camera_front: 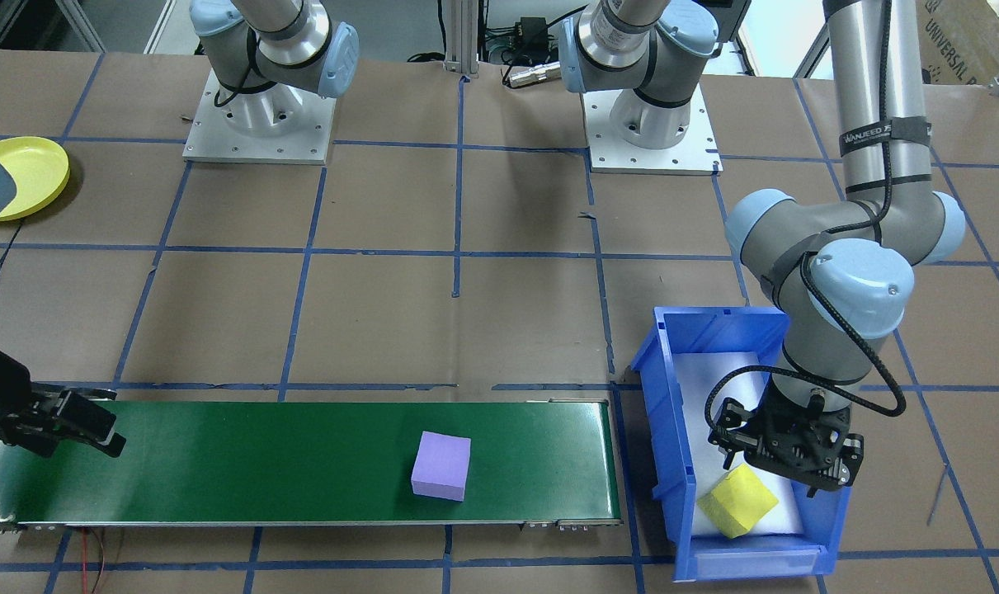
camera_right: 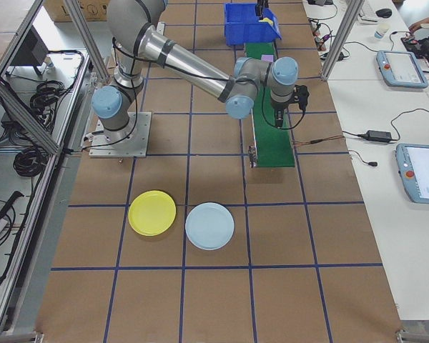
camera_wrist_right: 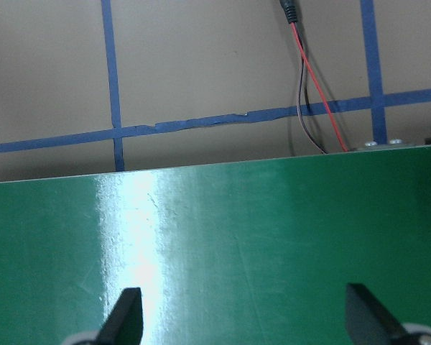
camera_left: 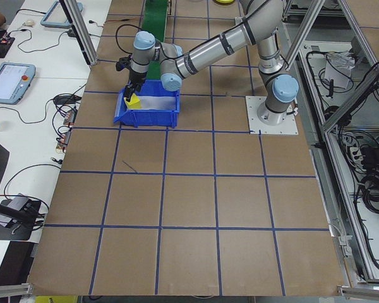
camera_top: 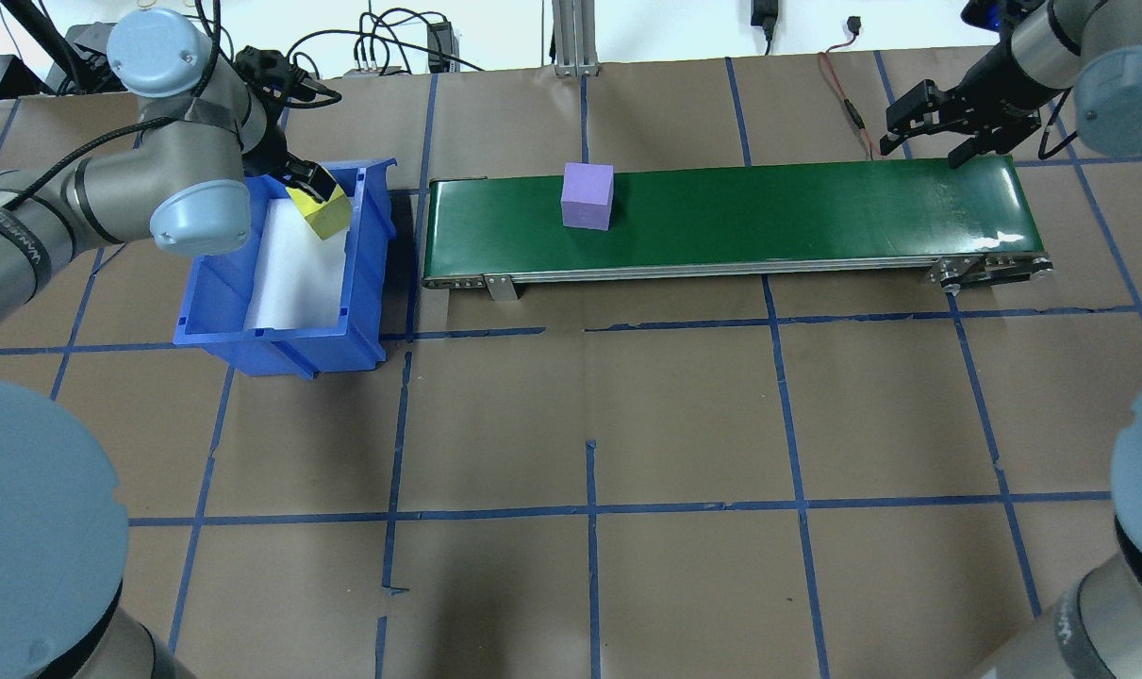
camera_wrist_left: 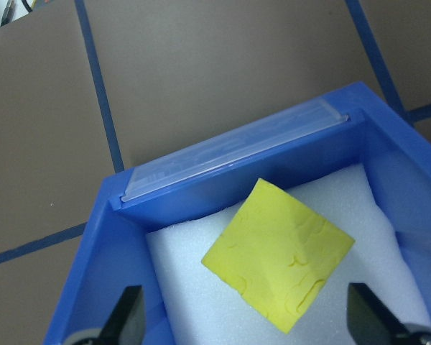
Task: Move block left to right into plate
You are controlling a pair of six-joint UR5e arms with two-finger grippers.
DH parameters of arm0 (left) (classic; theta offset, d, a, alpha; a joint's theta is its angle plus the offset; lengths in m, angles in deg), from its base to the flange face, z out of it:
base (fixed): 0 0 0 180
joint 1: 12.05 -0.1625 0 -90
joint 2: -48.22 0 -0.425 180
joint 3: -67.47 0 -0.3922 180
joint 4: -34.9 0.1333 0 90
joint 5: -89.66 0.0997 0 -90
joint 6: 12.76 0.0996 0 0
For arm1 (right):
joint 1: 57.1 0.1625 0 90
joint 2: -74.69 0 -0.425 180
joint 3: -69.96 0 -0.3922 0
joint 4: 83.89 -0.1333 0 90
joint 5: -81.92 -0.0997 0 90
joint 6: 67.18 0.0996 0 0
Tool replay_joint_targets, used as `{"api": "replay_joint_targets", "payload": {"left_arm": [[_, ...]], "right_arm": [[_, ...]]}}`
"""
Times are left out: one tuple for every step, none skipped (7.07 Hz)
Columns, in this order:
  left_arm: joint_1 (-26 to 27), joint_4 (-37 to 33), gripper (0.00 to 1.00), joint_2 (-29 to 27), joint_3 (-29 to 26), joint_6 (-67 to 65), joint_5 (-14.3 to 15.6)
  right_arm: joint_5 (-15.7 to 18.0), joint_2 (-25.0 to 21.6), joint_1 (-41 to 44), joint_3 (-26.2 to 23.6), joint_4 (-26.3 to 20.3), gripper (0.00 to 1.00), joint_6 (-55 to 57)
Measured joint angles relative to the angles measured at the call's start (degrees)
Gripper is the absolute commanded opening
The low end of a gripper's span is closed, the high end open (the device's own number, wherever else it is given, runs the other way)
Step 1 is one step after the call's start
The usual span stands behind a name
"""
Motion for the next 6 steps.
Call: {"api": "replay_joint_targets", "payload": {"left_arm": [[-0.25, -1.24, 1.0, 0.01, -0.23, 3.15, -1.44], [-0.51, -4.29, 1.0, 0.1, -0.81, 4.7, -2.77], [-0.95, -7.58, 1.0, 0.16, -1.52, 5.92, -3.65], [-1.46, -10.78, 1.0, 0.17, -2.64, 7.21, -3.95], [-1.79, -14.14, 1.0, 0.11, -4.32, 7.84, -3.91], [-1.93, -16.8, 1.0, -0.18, -6.14, 8.09, -3.79]], "right_arm": [[-0.8, 0.46, -0.04, -0.17, 1.56, 1.0, -0.19], [-1.1, 0.44, -0.06, -0.74, 3.01, 1.0, -0.34], [-1.16, 0.45, -0.06, -1.37, 3.61, 1.0, -0.5], [-1.35, 0.66, -0.07, -1.58, 4.14, 1.0, -0.69], [-2.21, 0.97, -0.07, -1.51, 4.9, 1.0, -0.84], [-3.7, 1.24, -0.07, -1.49, 5.45, 1.0, -0.87]]}}
